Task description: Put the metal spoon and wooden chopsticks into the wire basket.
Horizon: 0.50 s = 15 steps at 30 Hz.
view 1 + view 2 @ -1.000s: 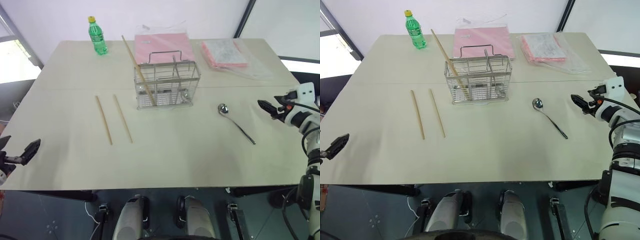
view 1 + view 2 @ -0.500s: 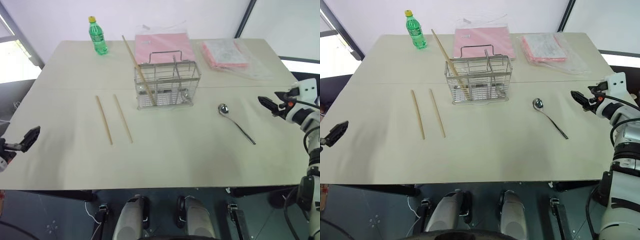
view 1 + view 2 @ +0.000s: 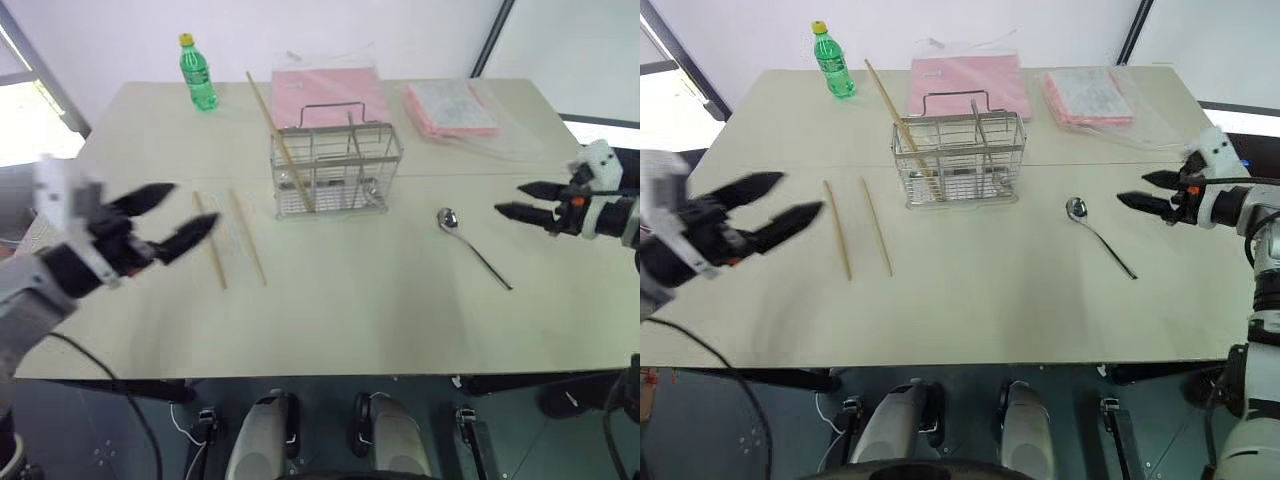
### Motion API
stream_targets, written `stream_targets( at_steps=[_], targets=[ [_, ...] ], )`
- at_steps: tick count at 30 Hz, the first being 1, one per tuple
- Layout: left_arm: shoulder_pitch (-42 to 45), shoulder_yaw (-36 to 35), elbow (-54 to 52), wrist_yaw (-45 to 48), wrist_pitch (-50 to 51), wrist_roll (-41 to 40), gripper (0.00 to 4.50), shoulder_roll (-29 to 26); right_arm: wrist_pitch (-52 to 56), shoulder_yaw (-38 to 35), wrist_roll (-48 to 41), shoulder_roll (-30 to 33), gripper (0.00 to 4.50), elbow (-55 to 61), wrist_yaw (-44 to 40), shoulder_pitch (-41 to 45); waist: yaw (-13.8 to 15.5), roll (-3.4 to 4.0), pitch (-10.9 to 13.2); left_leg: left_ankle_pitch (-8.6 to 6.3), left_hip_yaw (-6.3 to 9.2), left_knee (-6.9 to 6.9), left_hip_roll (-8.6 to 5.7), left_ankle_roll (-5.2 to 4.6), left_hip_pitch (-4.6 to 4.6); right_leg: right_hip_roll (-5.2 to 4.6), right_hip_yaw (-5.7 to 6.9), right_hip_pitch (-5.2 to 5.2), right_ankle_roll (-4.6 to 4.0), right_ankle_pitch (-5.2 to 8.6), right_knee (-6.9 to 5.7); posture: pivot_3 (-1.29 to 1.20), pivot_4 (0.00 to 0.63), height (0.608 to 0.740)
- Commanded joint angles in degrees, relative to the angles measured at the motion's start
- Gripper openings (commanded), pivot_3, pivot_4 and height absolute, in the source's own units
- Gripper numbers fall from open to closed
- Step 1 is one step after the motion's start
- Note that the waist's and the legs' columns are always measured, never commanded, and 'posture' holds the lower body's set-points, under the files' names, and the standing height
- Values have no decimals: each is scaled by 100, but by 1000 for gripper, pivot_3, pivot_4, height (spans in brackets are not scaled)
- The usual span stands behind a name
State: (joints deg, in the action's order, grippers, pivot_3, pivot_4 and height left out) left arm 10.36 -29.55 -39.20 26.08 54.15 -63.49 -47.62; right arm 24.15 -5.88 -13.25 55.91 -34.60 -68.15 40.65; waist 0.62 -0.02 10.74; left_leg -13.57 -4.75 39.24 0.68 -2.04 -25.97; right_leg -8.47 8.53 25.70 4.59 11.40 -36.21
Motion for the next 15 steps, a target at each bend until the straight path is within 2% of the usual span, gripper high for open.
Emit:
stream_targets(
  at_steps=[1,8,15],
  targets=[
    [543,708,-234,83,5,-268,4456,-139,577,147,-2,135,3602,616,-84,-87,1,2,1,0,0,0,0,0,1,2,0,-1,0,0,-1,0,150,692],
    [1824,2173,304,551,-335,383,4456,219,1165,291,-16,-235,3602,1399,207,-507,24,0,2,17,-3,0,-4,28,30,2,0,-30,3,1,3,0,150,692],
    [2360,2608,555,771,-521,792,4456,532,799,467,242,-745,3602,407,613,-160,9,-4,3,17,-4,-1,-5,27,41,1,-1,-38,4,2,3,0,150,692]
  ],
)
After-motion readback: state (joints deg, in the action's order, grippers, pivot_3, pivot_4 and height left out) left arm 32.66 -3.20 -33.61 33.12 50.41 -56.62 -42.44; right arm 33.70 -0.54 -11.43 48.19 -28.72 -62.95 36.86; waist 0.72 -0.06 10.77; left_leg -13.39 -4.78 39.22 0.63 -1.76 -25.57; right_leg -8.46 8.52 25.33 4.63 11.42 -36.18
